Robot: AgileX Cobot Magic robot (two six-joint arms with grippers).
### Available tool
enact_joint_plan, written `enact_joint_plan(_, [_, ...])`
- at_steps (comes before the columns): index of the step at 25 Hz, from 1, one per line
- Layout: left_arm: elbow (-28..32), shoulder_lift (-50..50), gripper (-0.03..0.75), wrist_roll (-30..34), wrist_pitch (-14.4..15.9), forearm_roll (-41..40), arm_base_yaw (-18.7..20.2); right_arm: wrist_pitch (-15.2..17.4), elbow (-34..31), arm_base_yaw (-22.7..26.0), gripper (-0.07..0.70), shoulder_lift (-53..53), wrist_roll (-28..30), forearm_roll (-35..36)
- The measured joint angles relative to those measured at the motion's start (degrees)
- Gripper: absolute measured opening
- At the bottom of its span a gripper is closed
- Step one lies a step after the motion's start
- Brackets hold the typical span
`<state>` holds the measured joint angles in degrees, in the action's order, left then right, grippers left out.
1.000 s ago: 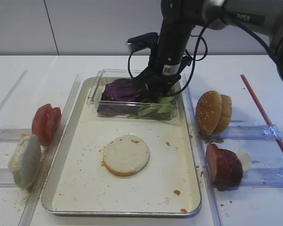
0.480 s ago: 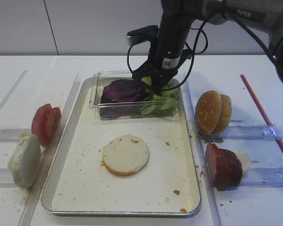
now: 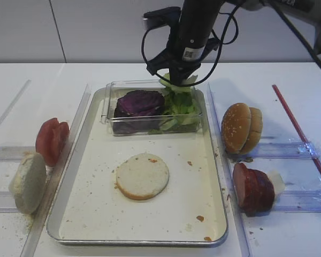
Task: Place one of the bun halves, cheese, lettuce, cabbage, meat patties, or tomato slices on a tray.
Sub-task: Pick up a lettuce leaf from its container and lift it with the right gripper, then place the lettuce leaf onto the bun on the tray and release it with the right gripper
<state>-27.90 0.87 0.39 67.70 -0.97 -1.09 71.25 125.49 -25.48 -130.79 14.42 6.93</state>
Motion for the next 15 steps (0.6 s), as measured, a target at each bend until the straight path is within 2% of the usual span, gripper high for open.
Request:
enact_joint_plan(10, [0.0, 0.0, 0.491, 0.0, 0.0, 0.0, 0.0, 0.0, -0.59, -0.41, 0.018, 6.5, -1.56, 3.43])
enact_joint_plan(15, [0.0, 0.0, 0.491, 0.0, 0.0, 0.0, 0.0, 0.0, -8.36, -3.17, 0.018, 12.01, -1.8, 1.94])
